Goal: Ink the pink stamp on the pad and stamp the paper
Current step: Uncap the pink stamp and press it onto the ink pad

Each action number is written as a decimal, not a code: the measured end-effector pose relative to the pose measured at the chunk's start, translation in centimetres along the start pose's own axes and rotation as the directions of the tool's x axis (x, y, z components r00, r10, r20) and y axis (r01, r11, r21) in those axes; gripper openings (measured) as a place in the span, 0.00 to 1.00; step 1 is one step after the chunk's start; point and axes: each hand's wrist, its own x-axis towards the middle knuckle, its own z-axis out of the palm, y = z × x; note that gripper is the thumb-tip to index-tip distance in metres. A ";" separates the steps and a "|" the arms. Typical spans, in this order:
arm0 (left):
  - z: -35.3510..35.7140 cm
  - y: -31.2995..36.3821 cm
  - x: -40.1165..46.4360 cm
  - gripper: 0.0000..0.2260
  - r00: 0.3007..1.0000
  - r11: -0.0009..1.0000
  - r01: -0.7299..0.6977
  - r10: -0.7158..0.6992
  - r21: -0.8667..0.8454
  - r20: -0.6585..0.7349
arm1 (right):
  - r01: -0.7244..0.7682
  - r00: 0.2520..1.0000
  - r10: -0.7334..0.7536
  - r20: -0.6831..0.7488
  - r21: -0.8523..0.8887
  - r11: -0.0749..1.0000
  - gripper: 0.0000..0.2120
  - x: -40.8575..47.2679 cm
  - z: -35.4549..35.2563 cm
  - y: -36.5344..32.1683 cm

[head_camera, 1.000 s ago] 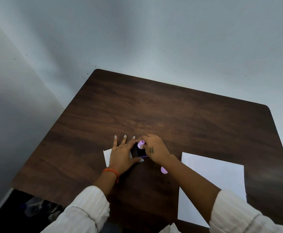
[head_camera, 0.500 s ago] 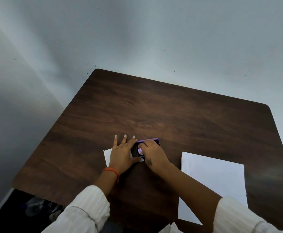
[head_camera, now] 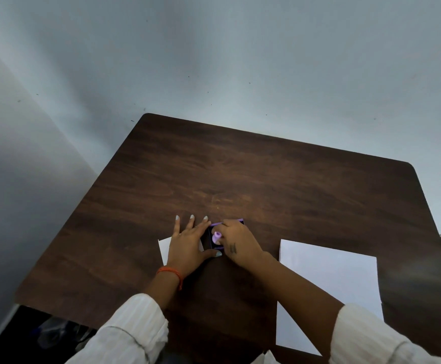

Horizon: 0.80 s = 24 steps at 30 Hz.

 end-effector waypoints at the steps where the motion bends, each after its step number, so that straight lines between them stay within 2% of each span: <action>1: 0.0 0.0 0.0 0.35 1.000 1.000 0.001 -0.001 -0.002 -0.002 | -0.011 1.000 0.011 -0.013 0.022 1.000 0.09 0.2 -0.4 0.0; 5: 0.0 0.0 0.0 0.34 1.000 1.000 0.007 -0.007 -0.013 -0.006 | 0.022 1.000 -0.023 -0.017 -0.015 1.000 0.06 0.6 -0.5 0.1; 10: 0.2 0.0 0.0 0.36 1.000 1.000 0.012 -0.012 0.012 0.002 | 0.014 1.000 -0.013 0.002 -0.098 0.995 0.18 0.5 0.6 -0.2; 18: 0.5 -0.3 0.2 0.35 1.000 1.000 0.001 -0.001 -0.021 -0.010 | 0.011 0.996 0.006 0.085 -0.194 0.981 0.22 1.4 0.6 -0.8; 24: 0.7 -0.4 0.2 0.34 1.000 0.999 -0.009 0.008 -0.039 -0.021 | -0.009 0.996 0.025 0.080 -0.197 0.980 0.27 1.2 0.8 -1.1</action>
